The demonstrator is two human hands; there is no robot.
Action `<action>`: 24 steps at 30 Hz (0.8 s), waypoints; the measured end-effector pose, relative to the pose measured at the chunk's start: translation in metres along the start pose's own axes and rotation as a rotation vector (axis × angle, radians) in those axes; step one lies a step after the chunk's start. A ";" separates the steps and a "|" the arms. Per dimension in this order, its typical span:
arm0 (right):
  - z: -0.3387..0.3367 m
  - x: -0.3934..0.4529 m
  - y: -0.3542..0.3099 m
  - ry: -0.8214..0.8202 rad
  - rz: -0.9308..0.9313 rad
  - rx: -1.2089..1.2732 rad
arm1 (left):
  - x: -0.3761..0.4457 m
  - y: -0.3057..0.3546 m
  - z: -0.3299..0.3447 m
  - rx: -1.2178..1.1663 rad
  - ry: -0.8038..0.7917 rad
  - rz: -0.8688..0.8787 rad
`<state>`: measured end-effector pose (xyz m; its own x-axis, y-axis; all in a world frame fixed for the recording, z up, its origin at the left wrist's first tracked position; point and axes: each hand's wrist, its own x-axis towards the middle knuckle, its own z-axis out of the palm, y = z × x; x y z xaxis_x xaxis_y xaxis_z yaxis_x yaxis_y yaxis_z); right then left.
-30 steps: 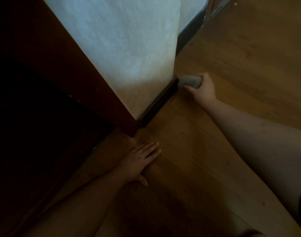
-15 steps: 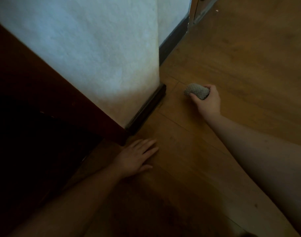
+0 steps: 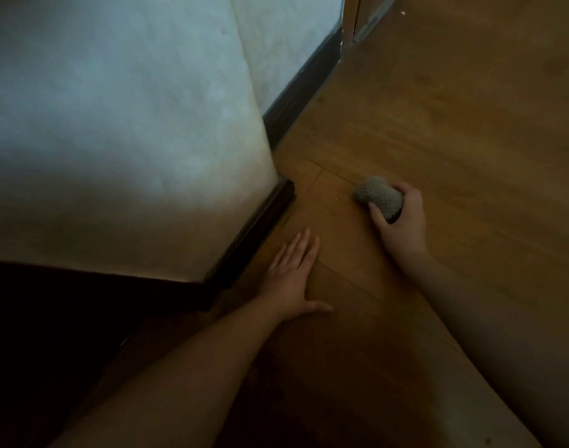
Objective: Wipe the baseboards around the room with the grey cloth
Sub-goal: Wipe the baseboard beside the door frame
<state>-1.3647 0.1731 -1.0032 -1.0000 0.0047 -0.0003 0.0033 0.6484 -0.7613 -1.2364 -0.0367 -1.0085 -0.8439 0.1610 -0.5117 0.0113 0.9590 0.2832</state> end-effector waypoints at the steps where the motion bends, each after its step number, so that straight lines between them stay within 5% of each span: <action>1: 0.003 -0.001 0.004 0.018 -0.019 -0.008 | 0.000 -0.001 0.001 0.008 -0.028 0.002; 13: 0.011 0.008 0.012 -0.098 -0.151 -0.080 | 0.000 0.004 -0.022 0.077 -0.243 -0.033; 24: 0.010 0.008 0.019 -0.123 -0.168 -0.116 | -0.003 0.026 -0.026 0.164 -0.213 -0.074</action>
<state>-1.3730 0.1781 -1.0243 -0.9794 -0.1989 0.0354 -0.1698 0.7155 -0.6776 -1.2473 -0.0180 -0.9784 -0.7143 0.1180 -0.6898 0.0551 0.9921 0.1127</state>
